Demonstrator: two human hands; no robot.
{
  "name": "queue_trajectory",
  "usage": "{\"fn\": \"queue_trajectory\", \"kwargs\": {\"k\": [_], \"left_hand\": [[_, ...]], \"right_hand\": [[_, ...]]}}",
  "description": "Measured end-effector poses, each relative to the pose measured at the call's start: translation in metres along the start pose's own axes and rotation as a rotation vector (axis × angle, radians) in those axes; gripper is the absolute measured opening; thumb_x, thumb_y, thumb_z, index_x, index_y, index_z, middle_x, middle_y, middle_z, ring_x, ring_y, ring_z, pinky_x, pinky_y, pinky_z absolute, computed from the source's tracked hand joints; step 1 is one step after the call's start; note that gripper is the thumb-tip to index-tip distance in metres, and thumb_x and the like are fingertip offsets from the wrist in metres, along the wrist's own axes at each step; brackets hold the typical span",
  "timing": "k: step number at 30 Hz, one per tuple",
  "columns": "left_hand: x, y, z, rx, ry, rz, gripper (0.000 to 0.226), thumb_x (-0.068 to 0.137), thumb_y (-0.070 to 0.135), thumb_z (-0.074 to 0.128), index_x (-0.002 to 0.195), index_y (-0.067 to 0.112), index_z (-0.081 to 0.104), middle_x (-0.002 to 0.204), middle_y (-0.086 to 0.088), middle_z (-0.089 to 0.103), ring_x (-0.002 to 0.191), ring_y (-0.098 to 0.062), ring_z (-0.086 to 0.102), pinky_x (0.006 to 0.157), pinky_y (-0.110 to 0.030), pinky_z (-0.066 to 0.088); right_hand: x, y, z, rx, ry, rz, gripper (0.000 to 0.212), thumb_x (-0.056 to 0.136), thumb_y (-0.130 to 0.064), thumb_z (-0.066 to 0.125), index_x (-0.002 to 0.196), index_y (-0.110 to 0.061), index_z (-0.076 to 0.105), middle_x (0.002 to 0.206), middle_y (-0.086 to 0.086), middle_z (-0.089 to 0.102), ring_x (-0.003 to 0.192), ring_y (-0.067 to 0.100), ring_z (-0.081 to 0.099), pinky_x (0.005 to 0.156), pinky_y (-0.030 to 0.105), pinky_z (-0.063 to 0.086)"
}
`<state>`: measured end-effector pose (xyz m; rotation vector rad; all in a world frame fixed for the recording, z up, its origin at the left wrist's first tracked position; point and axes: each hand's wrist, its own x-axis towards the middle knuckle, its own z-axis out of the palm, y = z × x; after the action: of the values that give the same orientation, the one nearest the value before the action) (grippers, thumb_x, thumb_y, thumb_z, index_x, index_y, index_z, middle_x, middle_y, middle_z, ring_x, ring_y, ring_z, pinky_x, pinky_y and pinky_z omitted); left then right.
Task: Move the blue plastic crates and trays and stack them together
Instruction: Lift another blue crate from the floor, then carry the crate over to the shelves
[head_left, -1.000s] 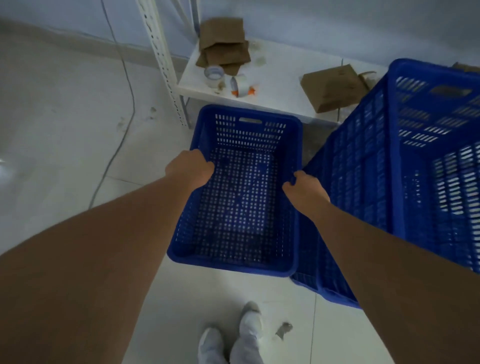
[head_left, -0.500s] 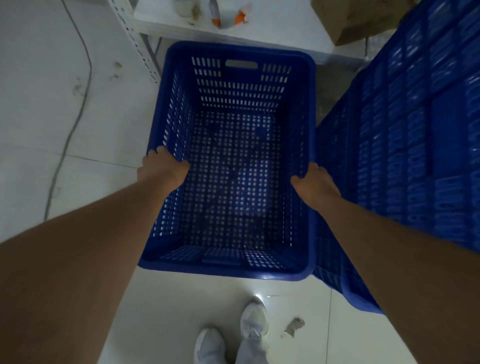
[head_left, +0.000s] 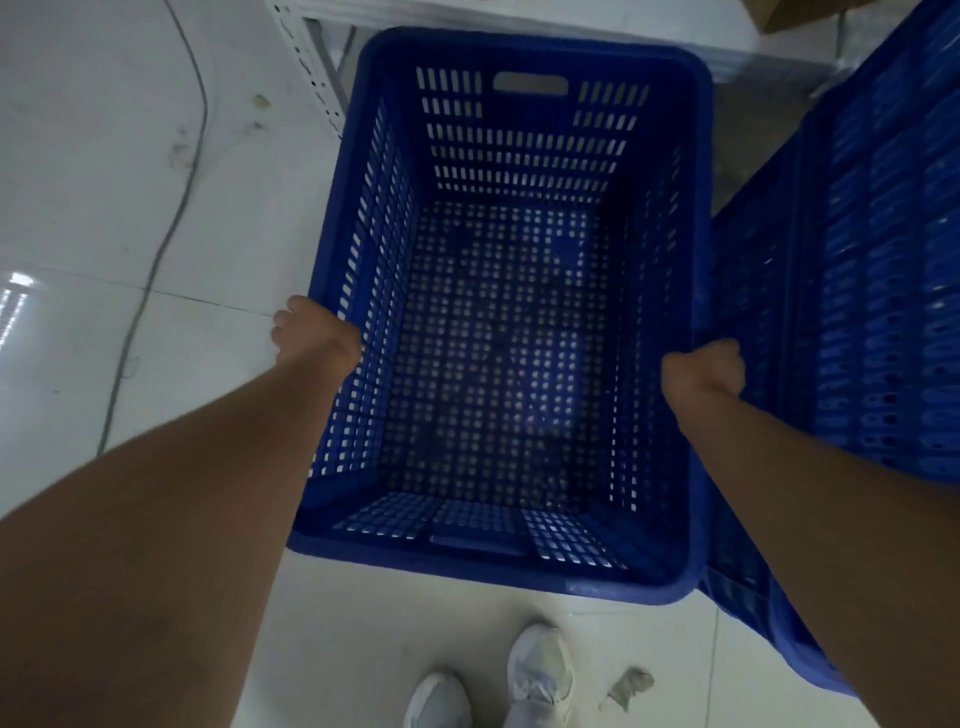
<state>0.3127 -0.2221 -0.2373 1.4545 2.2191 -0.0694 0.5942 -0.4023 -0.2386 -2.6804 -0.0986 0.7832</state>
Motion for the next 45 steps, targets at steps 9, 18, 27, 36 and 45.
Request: {"fn": "queue_trajectory", "kwargs": {"k": [9, 18, 27, 36, 45], "left_hand": [[-0.035, -0.028, -0.087, -0.076, -0.056, 0.087, 0.031, 0.088, 0.025, 0.056, 0.063, 0.007, 0.05, 0.075, -0.008, 0.058, 0.054, -0.019, 0.049, 0.045, -0.024, 0.034], [-0.106, -0.046, -0.296, -0.235, 0.021, 0.097, 0.039, 0.082, 0.034, 0.063, 0.055, 0.008, 0.05, 0.052, -0.006, 0.052, 0.043, -0.02, 0.048, 0.041, -0.021, 0.033], [-0.19, 0.007, -0.57, -0.508, 0.156, 0.361, 0.038, 0.08, 0.028, 0.067, 0.052, 0.008, 0.049, 0.052, -0.003, 0.05, 0.043, -0.014, 0.046, 0.039, -0.021, 0.031], [-0.307, 0.031, -0.736, -0.701, 0.215, 0.486, 0.033, 0.074, 0.028, 0.074, 0.059, 0.011, 0.049, 0.061, -0.004, 0.053, 0.051, -0.019, 0.052, 0.043, -0.022, 0.037], [-0.412, 0.063, -0.729, -0.773, 0.136, 0.508, 0.033, 0.066, 0.03, 0.078, 0.06, 0.01, 0.052, 0.064, -0.008, 0.059, 0.051, -0.024, 0.057, 0.043, -0.023, 0.043]], "right_hand": [[-0.047, 0.002, -0.068, 0.092, 0.015, 0.006, 0.041, 0.091, -0.016, 0.056, 0.125, 0.006, 0.051, 0.124, 0.023, 0.058, 0.106, 0.037, 0.058, 0.077, 0.039, 0.051], [-0.191, -0.071, -0.197, 0.224, -0.064, -0.073, 0.034, 0.082, -0.023, 0.064, 0.107, -0.001, 0.06, 0.094, 0.012, 0.064, 0.066, 0.021, 0.053, 0.051, 0.024, 0.045], [-0.337, -0.209, -0.403, 0.339, 0.074, -0.377, 0.018, 0.08, -0.018, 0.064, 0.071, -0.005, 0.057, 0.062, 0.009, 0.053, 0.056, 0.028, 0.053, 0.058, 0.037, 0.053], [-0.453, -0.235, -0.593, 0.409, 0.262, -0.544, 0.019, 0.074, -0.015, 0.066, 0.079, 0.003, 0.065, 0.072, 0.018, 0.063, 0.069, 0.033, 0.062, 0.067, 0.04, 0.056], [-0.471, -0.136, -0.685, 0.449, 0.344, -0.489, 0.016, 0.074, -0.016, 0.062, 0.078, 0.0, 0.06, 0.06, 0.009, 0.052, 0.051, 0.023, 0.051, 0.053, 0.029, 0.044]]}}
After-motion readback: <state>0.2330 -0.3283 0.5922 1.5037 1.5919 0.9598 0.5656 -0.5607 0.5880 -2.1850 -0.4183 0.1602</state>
